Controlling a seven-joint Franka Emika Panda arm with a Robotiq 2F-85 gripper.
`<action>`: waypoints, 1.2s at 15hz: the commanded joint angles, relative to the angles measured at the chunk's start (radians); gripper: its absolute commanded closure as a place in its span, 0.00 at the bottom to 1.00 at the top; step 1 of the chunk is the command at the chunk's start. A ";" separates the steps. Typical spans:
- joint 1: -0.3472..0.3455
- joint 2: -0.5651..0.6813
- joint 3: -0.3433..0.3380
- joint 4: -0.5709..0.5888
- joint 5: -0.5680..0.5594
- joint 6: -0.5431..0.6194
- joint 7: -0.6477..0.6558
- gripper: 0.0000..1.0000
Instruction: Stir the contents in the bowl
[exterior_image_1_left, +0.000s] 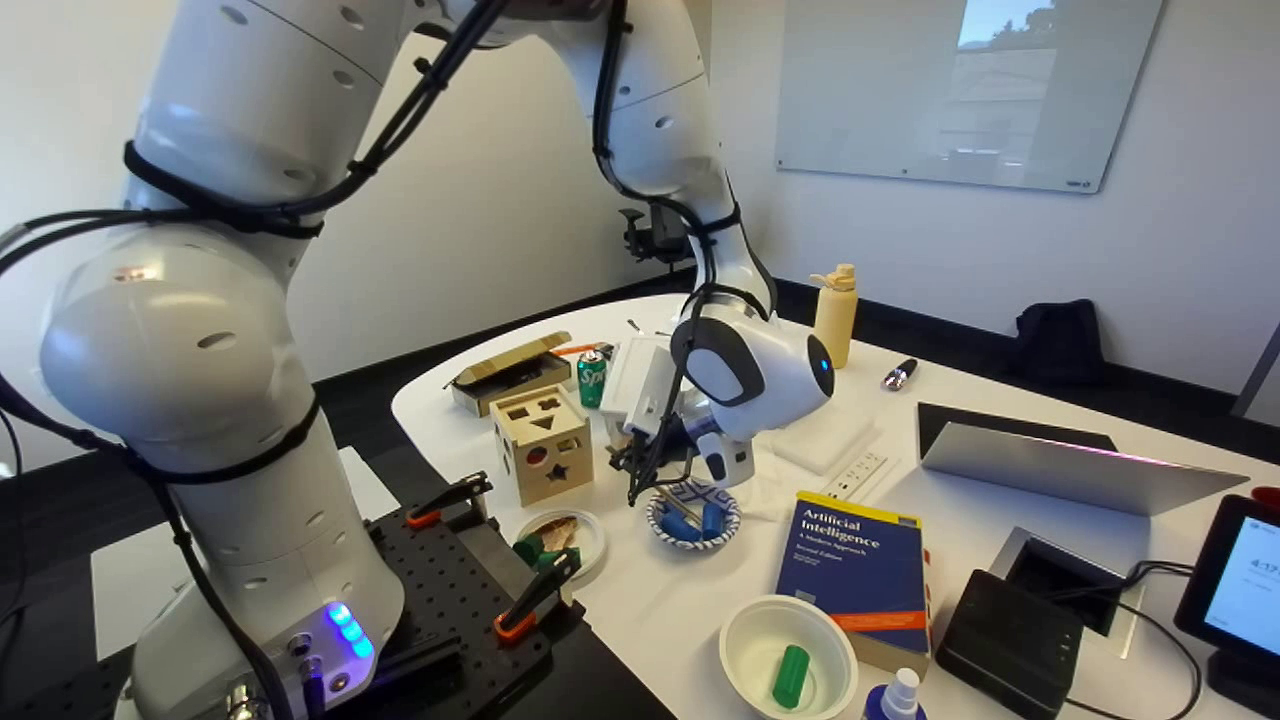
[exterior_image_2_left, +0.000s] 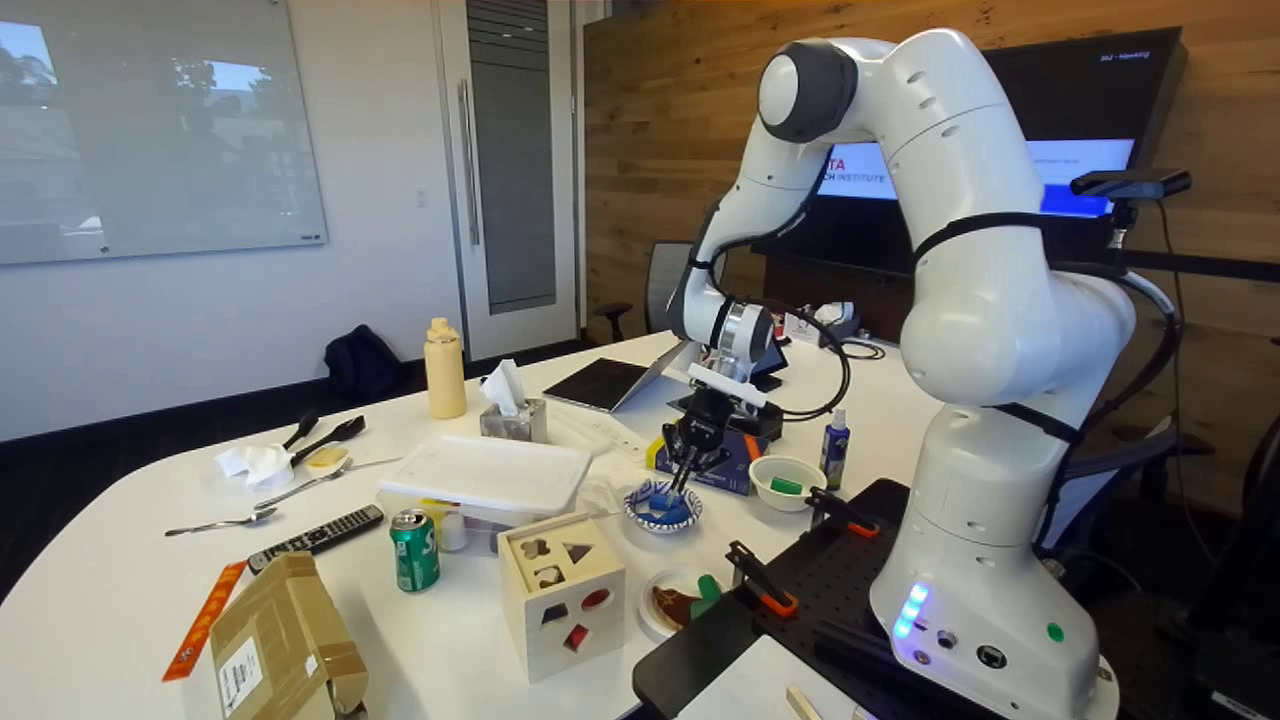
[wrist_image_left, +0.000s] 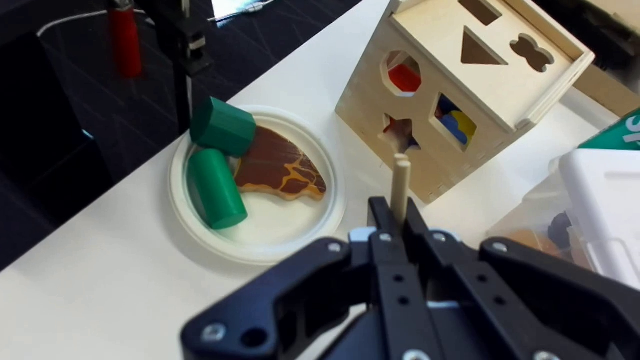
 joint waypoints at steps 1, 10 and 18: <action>-0.010 -0.046 0.024 -0.020 0.021 -0.025 -0.024 0.98; 0.053 -0.211 0.035 -0.022 -0.056 -0.022 -0.006 0.98; 0.027 -0.082 0.021 0.049 -0.188 0.053 -0.039 0.98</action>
